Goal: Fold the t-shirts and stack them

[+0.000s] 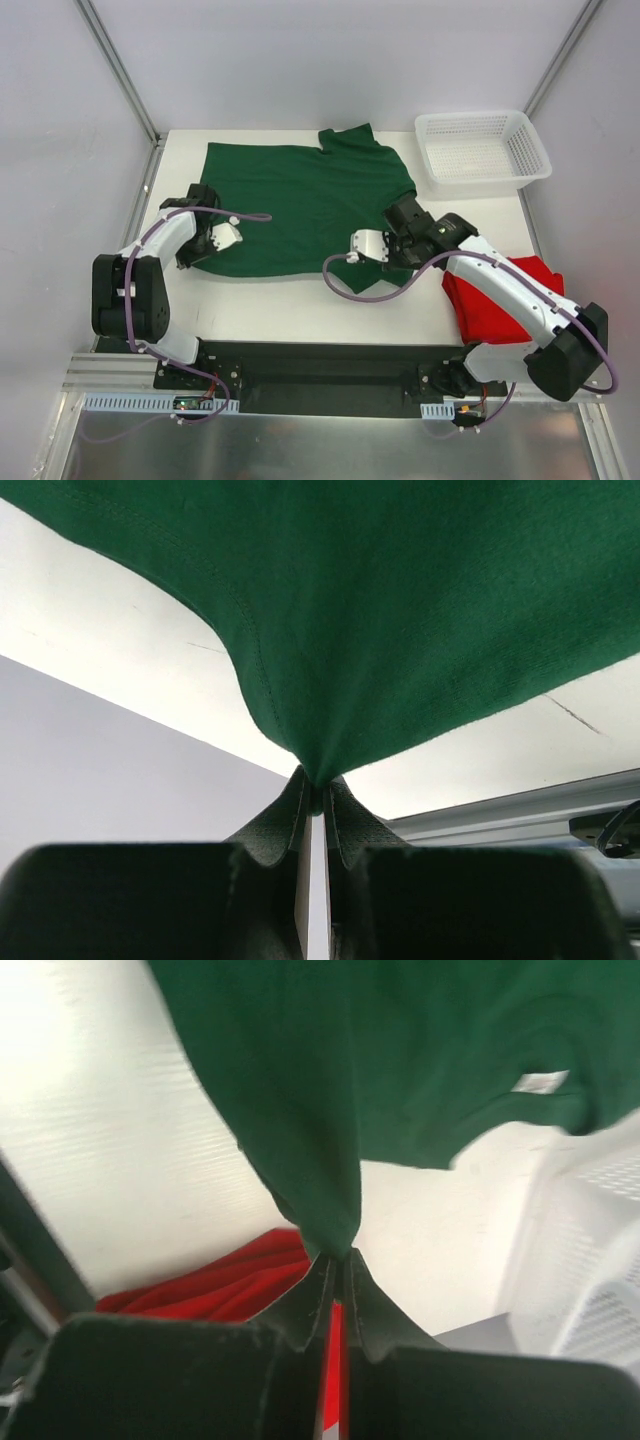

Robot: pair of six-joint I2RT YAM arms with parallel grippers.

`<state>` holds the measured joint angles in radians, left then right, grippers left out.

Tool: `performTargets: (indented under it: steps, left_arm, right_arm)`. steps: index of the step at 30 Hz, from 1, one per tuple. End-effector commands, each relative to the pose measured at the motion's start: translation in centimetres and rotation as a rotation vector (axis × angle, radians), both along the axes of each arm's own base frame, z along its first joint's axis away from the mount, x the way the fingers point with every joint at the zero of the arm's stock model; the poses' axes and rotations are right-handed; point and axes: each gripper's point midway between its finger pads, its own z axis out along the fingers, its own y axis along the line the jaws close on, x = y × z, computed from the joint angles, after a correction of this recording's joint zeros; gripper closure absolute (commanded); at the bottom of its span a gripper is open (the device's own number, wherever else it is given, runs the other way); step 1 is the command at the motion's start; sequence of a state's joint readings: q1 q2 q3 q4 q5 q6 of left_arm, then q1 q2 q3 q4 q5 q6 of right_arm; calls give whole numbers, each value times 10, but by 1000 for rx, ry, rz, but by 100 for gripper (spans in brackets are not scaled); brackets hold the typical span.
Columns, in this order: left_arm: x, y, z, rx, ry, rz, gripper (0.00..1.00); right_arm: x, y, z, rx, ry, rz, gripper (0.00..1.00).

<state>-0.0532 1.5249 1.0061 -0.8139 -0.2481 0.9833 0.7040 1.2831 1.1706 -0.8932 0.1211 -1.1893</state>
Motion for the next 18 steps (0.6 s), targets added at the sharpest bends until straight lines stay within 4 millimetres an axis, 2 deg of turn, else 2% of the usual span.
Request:
performTargets:
  steps: [1,12,18]
  left_arm:
    - [3,3,7,31,4,-2,100]
    - [11,3,20,30,-47,16,100]
    - [9,3,24,29,-64,29,100]
  right_arm:
    - [-31,-13,-16,-42,129,-21,99]
    - [-25,-19,-12,-105,134,-23,99]
    - [-17,-17,3,-109,97,-22,99]
